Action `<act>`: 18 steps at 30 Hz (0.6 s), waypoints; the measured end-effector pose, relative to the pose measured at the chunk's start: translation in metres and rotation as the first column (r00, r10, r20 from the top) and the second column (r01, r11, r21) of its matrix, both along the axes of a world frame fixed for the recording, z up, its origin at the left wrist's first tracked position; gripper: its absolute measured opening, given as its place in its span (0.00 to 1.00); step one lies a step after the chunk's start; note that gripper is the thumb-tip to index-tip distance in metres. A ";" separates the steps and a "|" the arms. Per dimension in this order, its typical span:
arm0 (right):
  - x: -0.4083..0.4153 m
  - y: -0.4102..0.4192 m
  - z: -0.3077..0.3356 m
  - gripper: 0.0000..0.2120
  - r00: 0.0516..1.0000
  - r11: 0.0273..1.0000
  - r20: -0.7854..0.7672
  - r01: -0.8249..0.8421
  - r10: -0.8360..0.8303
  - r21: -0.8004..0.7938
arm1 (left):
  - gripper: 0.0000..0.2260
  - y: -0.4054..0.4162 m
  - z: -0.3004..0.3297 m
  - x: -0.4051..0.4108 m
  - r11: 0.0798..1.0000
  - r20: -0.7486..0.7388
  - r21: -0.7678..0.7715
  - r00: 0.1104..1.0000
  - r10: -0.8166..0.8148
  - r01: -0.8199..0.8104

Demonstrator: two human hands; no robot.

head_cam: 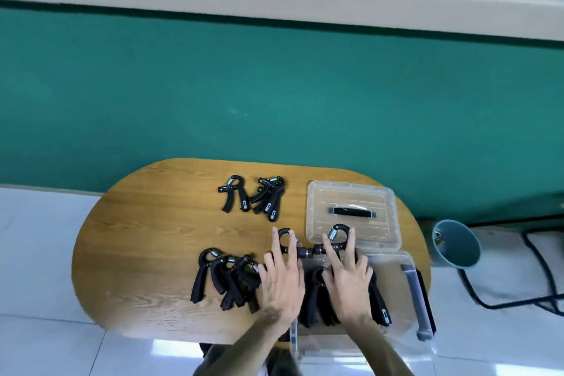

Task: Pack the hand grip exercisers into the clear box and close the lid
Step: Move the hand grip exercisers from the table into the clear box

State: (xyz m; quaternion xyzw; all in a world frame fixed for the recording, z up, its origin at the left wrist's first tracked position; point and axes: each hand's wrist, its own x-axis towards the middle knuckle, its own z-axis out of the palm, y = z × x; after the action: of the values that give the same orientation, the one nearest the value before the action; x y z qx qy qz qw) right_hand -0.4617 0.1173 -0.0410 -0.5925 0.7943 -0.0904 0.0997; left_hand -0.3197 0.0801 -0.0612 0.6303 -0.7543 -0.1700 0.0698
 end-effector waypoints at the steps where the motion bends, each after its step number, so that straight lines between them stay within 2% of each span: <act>1: -0.009 0.006 -0.001 0.41 1.000 1.000 0.005 0.011 -0.011 0.006 | 0.34 0.005 0.001 -0.009 1.000 -0.003 0.002 1.000 -0.006 0.006; 9: -0.059 0.060 -0.018 0.43 0.993 0.993 0.062 0.100 -0.104 0.060 | 0.28 0.053 -0.009 -0.065 0.996 -0.022 0.068 0.998 -0.062 0.063; 18: -0.084 0.092 -0.055 0.41 0.984 0.981 0.119 0.110 -0.130 0.160 | 0.32 0.087 -0.043 -0.094 0.978 -0.051 0.202 0.998 -0.048 0.057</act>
State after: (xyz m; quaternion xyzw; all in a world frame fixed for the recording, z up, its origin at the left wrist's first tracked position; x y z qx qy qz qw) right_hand -0.5461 0.2097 -0.0956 -0.5267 0.8252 -0.0731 0.1903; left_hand -0.4141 0.1667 -0.1041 0.6100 -0.7475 -0.2622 0.0179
